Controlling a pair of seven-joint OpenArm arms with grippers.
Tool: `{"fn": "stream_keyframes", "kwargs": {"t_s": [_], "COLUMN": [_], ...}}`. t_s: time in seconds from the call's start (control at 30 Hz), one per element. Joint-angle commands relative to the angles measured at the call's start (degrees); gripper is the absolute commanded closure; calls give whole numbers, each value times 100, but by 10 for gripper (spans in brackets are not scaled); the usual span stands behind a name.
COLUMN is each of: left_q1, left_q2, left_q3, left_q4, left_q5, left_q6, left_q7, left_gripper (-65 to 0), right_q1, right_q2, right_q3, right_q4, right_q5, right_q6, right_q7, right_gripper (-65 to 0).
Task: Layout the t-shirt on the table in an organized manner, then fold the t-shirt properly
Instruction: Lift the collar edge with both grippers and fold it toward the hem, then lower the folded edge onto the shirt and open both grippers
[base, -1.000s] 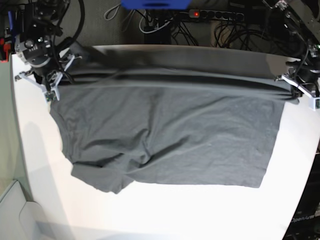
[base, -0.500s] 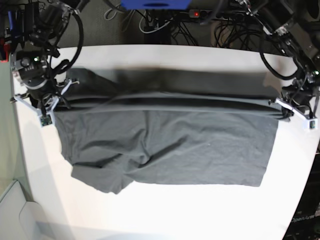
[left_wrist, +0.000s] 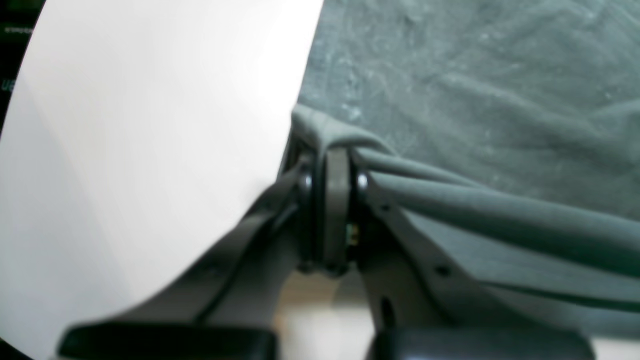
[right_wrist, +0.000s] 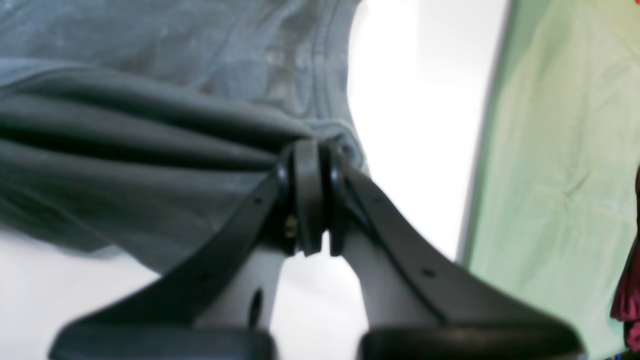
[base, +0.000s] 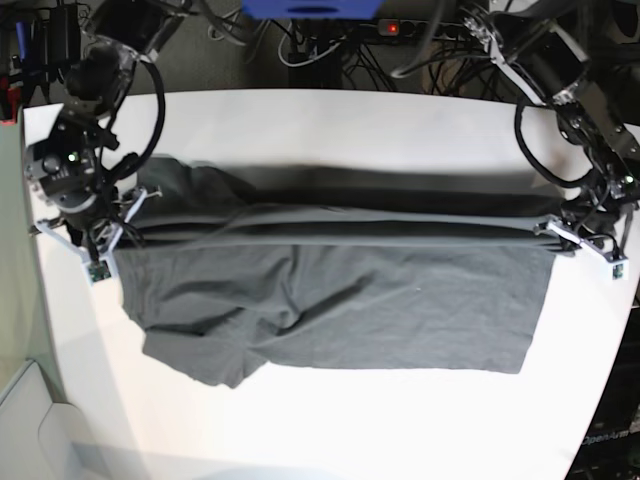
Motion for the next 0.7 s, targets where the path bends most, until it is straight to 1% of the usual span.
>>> {"fn": "stream_keyframes", "kwargs": {"t_s": [0.0,0.17,0.23,0.33,0.5,0.53,0.6,0.67], "left_q1": [-133,-274,-318,-397,-467,-476,-485,-485], "left_q2": [-114,-114,-114,-106,-123,-176,-211,-237], "left_q3": [-8,-8,-8,-8,-8,-8,-8,-8], "left_q4": [69,61,61,43,-344,-449,-625,-748], "left_q5": [-17,-17,-17,-8,-8,-8,-17,-26], "left_q6": [20,20,20,20,20,20,20,20], "left_q7": [-134,-134,-134,-134,-142,-142,-151,-345], "left_gripper": [-6,-7,-7,-8,-8,-8,-8,-8], "right_q1": [131,448,562,738,967,1002,1019,1011], "right_q2": [49,137,242,260,348,348,348,348], "right_q3": [-10,-89,-168,-291,-414,-414,-423,-423], "right_q4": [10,-307,-421,-570,-957,-1027,-1142,-1265], "right_q5": [-12,-12,-12,-12,-12,-12,-12,-12], "right_q6": [-62,-62,-62,-62,-62,-62,-62,-62], "right_q7": [75,75,75,84,84,101,268,506], "right_gripper": [0,0,0,0,0,0,0,0]}}
